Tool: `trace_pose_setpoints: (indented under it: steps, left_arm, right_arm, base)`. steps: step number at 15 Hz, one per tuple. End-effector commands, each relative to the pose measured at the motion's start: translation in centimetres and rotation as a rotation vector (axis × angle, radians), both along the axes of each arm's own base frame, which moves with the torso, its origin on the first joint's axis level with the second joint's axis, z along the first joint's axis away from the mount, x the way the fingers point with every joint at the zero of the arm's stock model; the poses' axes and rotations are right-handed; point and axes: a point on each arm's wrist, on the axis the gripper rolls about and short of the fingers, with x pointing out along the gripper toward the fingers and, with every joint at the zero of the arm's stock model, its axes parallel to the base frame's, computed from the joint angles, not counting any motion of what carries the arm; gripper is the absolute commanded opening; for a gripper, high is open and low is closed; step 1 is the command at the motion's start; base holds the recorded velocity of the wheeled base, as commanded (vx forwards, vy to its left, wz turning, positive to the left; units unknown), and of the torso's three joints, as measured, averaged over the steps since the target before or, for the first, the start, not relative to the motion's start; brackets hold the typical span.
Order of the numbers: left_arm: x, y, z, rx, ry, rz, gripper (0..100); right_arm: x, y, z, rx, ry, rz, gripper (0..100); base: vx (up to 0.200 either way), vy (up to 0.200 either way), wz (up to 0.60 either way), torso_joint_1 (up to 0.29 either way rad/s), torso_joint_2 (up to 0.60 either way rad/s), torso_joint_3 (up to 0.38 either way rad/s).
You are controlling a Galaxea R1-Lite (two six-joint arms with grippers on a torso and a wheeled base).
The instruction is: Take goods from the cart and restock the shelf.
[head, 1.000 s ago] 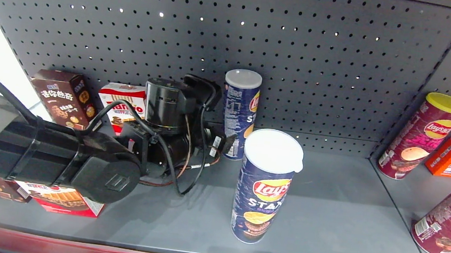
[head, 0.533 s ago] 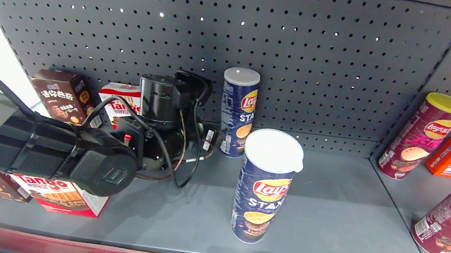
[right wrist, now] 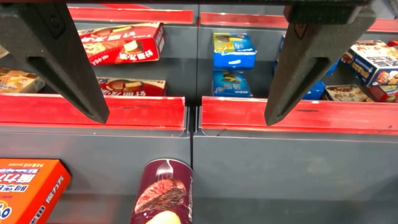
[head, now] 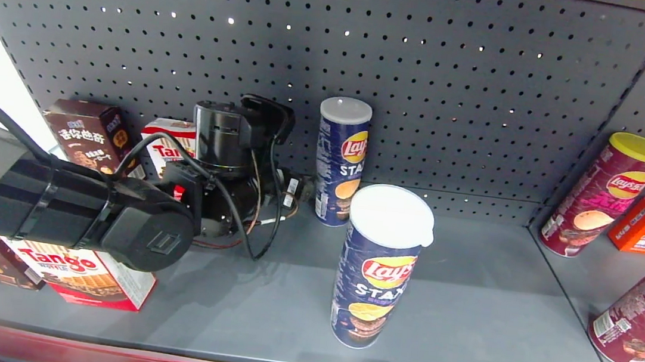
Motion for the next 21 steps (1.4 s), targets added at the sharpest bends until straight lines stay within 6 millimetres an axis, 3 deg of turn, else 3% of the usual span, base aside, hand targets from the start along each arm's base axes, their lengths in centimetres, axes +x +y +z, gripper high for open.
trace_pose_setpoints:
  steps: [1,6,15,21]
  left_arm:
    - [-0.2,-0.1,-0.2,0.008,0.006,-0.004,100]
    - [-1.7,-0.5,0.0,0.010,0.015,-0.058,100]
    - [-0.6,-2.3,-0.5,0.006,0.009,-0.076,100]
    - [0.2,-1.5,-0.7,0.012,0.006,-0.029,100]
  right_arm:
    - [0.0,0.0,0.0,0.000,0.000,-0.001,100]
    - [0.0,0.0,0.0,0.000,0.000,-0.001,100]
    - [0.0,0.0,0.0,0.000,0.000,0.000,100]
    - [0.0,0.0,0.0,0.000,0.000,0.000,100]
  base:
    - [0.000,0.000,0.00,0.000,0.00,0.000]
    - [0.000,0.000,0.00,0.000,0.00,0.000]
    - [0.000,0.000,0.00,0.000,0.00,0.000]
    - [0.000,0.000,0.00,0.000,0.00,0.000]
